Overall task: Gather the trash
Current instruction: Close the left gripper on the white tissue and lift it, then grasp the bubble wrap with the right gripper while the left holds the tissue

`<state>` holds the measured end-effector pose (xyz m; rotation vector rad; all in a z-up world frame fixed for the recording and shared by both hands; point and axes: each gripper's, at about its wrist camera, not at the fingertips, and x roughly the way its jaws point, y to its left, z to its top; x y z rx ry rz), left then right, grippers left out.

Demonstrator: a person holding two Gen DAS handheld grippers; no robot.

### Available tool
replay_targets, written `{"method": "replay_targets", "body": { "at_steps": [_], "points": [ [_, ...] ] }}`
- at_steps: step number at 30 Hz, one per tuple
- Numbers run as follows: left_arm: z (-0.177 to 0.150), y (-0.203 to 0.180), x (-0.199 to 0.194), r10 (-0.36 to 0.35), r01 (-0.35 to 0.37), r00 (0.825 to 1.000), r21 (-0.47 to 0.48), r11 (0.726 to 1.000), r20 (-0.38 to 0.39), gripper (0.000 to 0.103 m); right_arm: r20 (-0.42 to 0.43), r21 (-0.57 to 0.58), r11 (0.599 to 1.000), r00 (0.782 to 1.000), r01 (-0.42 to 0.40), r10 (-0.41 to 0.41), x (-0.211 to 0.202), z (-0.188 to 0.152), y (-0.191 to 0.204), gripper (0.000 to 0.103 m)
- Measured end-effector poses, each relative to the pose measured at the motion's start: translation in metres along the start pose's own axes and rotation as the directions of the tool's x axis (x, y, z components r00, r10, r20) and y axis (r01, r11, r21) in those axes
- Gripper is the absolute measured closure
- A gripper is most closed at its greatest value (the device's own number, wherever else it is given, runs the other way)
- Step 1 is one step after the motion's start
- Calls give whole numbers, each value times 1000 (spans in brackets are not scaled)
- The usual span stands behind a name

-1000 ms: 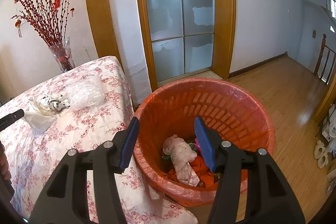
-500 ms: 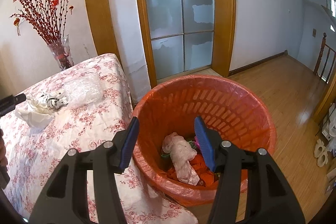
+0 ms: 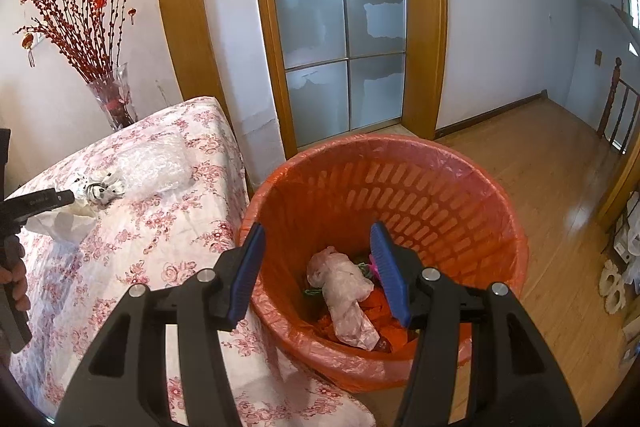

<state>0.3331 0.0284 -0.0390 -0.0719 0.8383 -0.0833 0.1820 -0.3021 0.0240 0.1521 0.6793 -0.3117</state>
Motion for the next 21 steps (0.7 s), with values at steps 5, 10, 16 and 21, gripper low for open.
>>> {"method": "replay_targets", "body": {
  "at_steps": [5,10,16,21],
  "points": [
    [-3,10,-3,-27,28,999,-25,999,29,54,0,-9,1000,1000,-15,15,0,0,7,49],
    [-8,20,-14,-37,39,998,-36,999,60,54,-1,-31,999,999,-35,35,-1,1,20,49],
    [-14,41,-33,-24,28,995,-42,999,93,54,-2,-63,994,996,-86,86,0,7,44,49],
    [-16,65,-46,1,5,993,-53,999,117,54,-10,-85,986,989,-145,144,6,17,72,49]
  ]
}}
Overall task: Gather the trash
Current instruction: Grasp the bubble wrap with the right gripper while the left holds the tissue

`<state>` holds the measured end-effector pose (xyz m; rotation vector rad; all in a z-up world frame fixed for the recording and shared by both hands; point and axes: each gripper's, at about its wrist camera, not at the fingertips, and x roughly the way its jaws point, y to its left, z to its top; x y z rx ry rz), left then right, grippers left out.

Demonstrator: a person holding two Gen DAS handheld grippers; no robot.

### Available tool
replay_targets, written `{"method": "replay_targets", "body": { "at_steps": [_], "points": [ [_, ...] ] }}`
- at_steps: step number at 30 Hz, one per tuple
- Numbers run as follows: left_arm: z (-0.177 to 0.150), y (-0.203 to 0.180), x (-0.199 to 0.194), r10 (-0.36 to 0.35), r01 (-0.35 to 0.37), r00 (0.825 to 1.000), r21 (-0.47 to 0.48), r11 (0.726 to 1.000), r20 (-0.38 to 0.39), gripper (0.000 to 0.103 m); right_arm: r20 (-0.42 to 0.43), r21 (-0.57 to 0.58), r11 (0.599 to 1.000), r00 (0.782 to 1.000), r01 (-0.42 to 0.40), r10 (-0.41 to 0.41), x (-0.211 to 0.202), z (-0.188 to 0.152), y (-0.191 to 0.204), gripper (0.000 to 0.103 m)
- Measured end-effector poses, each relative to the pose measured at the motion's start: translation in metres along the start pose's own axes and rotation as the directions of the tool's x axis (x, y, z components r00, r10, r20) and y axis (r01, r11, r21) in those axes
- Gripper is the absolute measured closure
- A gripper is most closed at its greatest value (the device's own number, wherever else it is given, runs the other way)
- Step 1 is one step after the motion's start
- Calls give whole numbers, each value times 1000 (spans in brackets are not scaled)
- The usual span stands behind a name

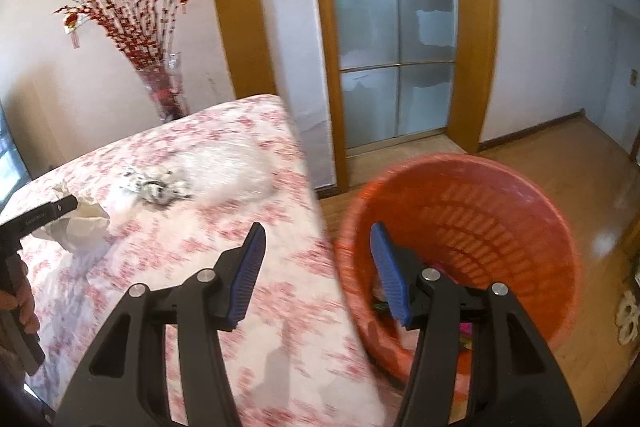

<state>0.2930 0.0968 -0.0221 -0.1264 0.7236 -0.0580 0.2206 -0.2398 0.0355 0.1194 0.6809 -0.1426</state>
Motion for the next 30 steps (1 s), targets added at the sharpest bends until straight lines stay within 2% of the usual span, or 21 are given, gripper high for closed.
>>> {"method": "replay_targets", "body": {
  "at_steps": [4,9,16,21,22,24,26,30],
  "points": [
    [3,22,-6,19,-19,1000,-26,999,11,54,-19,-22,998,998,-56,56,20,14,27,49],
    [5,40,-10,31,-30,999,-45,999,22,54,-57,-51,995,995,-89,86,61,32,60,49],
    [7,49,-7,34,-33,999,-45,998,29,54,-111,-18,995,990,-94,91,116,52,82,49],
    [7,47,-4,22,-21,999,-42,999,25,54,-174,-26,998,983,-65,60,147,50,88,46],
    [7,46,-4,21,-20,999,-39,999,24,54,-179,-36,997,982,-62,55,148,49,88,48],
    [7,44,-4,15,-14,1000,-35,999,23,54,-186,-56,997,982,-52,40,148,46,89,69],
    [7,41,-5,11,-10,1000,-31,999,24,54,-188,-59,996,981,-64,52,143,43,83,78],
    [4,33,-11,-6,7,1000,-24,1000,27,54,-180,-25,997,981,-79,74,124,37,66,88]
  ]
}}
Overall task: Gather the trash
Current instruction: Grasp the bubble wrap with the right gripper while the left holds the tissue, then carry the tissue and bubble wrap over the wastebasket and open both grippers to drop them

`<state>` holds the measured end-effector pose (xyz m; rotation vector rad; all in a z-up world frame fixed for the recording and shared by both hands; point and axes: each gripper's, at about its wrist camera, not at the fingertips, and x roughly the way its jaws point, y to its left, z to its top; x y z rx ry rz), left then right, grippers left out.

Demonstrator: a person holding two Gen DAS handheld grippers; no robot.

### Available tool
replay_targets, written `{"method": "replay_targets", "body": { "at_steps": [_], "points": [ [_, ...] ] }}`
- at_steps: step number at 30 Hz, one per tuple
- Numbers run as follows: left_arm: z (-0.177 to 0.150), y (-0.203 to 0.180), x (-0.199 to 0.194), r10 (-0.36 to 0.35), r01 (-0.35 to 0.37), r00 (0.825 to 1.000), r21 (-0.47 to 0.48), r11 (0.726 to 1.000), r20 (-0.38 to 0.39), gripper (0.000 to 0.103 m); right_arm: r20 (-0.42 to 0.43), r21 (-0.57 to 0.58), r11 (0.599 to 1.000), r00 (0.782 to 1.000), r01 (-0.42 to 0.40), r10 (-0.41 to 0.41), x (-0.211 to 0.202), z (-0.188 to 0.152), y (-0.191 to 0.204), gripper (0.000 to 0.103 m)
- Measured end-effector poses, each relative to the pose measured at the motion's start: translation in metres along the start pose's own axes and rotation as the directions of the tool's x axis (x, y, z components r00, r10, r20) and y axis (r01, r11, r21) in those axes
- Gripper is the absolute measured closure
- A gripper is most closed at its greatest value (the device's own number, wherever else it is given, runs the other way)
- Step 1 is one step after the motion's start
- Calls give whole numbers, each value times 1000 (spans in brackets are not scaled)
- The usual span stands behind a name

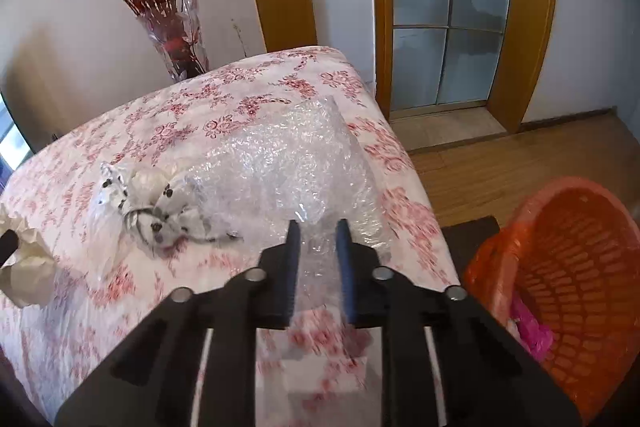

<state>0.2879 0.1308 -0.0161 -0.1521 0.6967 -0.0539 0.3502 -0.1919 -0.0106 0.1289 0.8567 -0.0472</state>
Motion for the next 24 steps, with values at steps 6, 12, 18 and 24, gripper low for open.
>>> {"method": "replay_targets", "body": {
  "at_steps": [6,12,18,24],
  "points": [
    [-5,-22,-11,-31,31,1000,31,999,0,54,64,37,999,998,-13,10,-45,-17,-23,89],
    [-11,-51,-24,-76,75,997,64,995,4,54,140,64,998,990,-6,-3,-97,-38,-45,89],
    [-18,-82,-36,-126,125,992,104,987,1,54,187,113,993,981,26,-47,-135,-60,-72,89],
    [-27,-122,-42,-188,188,982,150,971,-15,54,227,167,984,968,65,-102,-164,-76,-101,89]
  ]
}}
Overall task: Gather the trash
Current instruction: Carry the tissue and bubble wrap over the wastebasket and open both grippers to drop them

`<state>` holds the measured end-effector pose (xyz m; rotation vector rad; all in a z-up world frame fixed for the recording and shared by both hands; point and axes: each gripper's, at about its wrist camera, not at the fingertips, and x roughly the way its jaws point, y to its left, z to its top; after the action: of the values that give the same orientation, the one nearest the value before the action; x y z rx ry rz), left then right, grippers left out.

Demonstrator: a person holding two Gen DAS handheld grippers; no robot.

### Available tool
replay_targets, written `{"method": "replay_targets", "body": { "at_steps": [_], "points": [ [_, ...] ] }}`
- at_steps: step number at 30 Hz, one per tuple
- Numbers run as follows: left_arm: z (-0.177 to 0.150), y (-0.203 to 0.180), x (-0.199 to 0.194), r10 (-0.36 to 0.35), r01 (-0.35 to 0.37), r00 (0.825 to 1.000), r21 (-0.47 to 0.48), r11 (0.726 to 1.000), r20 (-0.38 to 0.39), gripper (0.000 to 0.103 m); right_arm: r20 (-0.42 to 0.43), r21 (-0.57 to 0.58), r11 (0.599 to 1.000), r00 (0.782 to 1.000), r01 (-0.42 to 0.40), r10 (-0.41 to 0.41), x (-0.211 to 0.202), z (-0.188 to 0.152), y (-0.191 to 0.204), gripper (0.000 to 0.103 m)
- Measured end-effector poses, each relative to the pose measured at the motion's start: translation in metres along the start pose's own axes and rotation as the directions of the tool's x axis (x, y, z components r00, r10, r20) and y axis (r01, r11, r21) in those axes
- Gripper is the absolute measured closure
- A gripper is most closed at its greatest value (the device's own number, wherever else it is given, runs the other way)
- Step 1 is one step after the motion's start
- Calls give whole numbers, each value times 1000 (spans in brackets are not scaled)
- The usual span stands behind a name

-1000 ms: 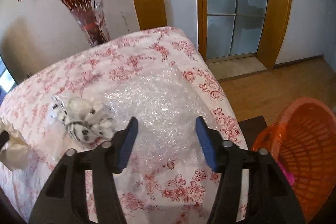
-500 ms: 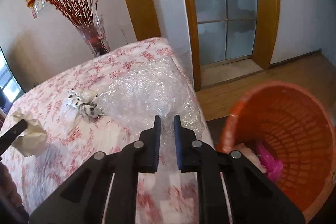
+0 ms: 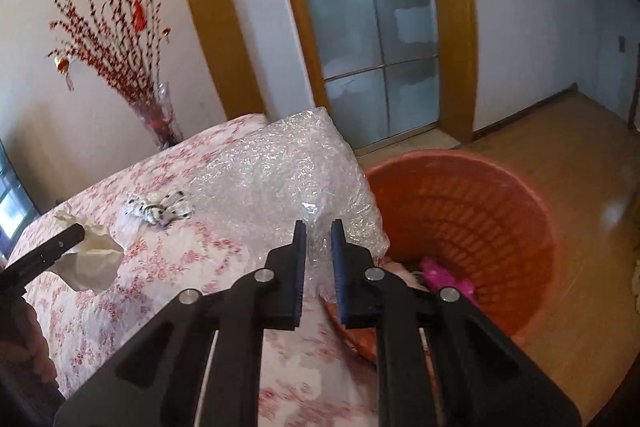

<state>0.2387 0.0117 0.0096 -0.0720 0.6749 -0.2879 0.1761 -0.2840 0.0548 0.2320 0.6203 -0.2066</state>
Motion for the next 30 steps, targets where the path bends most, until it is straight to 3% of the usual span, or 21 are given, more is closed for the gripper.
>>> {"method": "replay_targets", "body": {
  "at_steps": [13,30],
  "points": [
    [-7,-90,13,-152,154,988,73,985,-34,54,73,70,991,990,114,-119,-32,-1,-55,89],
    [-14,-180,45,-286,295,954,120,948,-89,54,73,191,964,976,186,-203,-16,-1,-110,89]
  ]
}}
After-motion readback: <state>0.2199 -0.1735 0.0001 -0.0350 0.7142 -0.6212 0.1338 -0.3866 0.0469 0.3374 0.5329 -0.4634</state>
